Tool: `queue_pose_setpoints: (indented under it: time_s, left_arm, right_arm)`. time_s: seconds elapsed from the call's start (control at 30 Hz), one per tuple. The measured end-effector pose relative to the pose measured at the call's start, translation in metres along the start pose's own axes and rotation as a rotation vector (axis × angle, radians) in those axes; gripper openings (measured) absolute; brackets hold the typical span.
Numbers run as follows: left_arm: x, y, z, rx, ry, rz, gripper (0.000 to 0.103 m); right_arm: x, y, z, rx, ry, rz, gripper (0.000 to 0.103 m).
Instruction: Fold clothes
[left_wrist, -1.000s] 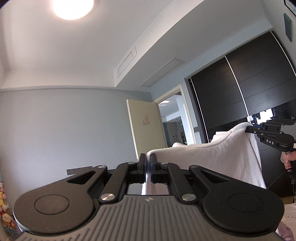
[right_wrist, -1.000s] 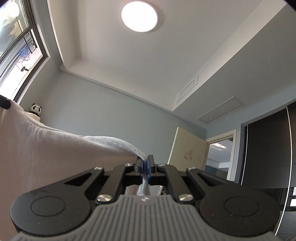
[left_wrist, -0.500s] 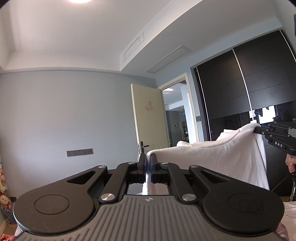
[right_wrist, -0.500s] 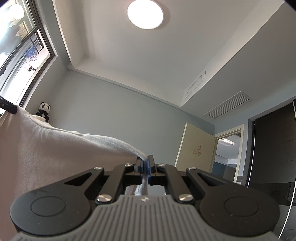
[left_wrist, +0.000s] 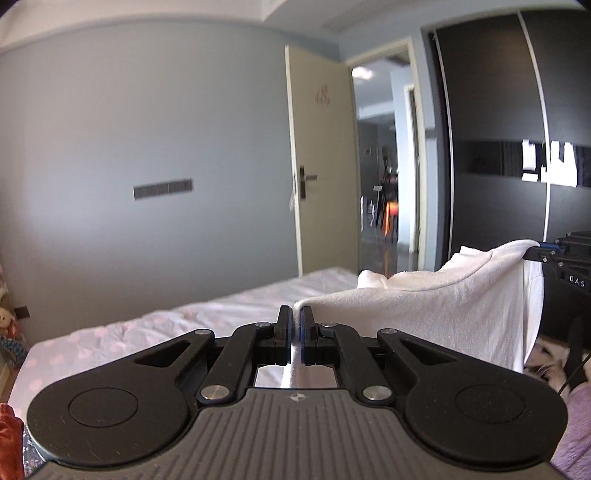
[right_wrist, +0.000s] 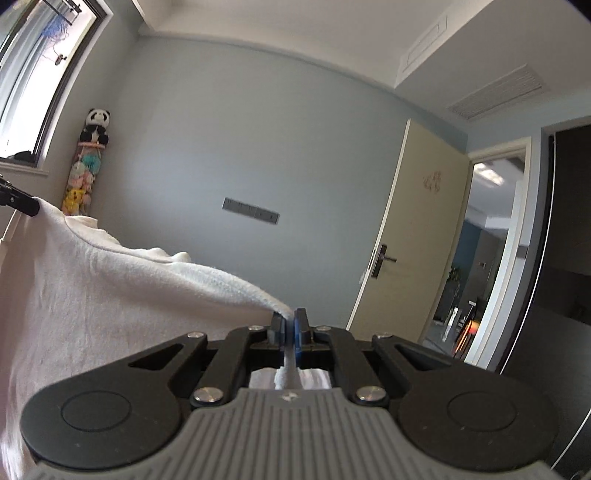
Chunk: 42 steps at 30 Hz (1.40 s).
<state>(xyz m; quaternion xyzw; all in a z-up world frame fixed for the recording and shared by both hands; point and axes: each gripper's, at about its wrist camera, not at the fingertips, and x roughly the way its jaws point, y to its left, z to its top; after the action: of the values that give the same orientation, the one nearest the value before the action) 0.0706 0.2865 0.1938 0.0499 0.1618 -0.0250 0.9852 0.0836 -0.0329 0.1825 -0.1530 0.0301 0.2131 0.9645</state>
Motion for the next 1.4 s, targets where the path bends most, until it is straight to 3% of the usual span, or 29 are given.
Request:
queue_pose_setpoints:
  time_s: [0.27, 0.5, 0.7, 0.93, 1.07, 1.23, 1.3, 1.4]
  left_arm:
    - [0.161, 0.049, -0.040, -0.013, 0.193, 0.055, 0.002]
    - [0.277, 0.086, -0.108, -0.013, 0.355, 0.083, 0.003]
    - [0.362, 0.105, -0.165, -0.060, 0.483, 0.085, 0.003]
    - [0.426, 0.113, -0.224, -0.118, 0.613, 0.090, 0.003]
    - [0.444, 0.116, -0.247, -0.138, 0.663, 0.095, 0.007]
    - [0.444, 0.120, -0.252, -0.149, 0.670, 0.092, 0.015]
    - [0.438, 0.122, -0.247, -0.158, 0.675, 0.104, 0.034]
    - [0.410, 0.125, -0.234, -0.169, 0.617, 0.132, 0.046]
  right_arm:
    - [0.172, 0.018, -0.063, 0.004, 0.213, 0.051, 0.006]
    - [0.314, 0.044, -0.125, -0.004, 0.371, 0.083, 0.006]
    - [0.402, 0.059, -0.189, 0.056, 0.515, 0.102, 0.006]
    - [0.469, 0.079, -0.259, 0.043, 0.666, 0.105, 0.006]
    - [0.461, 0.072, -0.259, 0.056, 0.670, 0.098, 0.006]
    - [0.450, 0.062, -0.257, 0.075, 0.672, 0.087, 0.033]
    - [0.446, 0.058, -0.257, 0.083, 0.673, 0.083, 0.047]
    - [0.439, 0.052, -0.256, 0.094, 0.674, 0.077, 0.053]
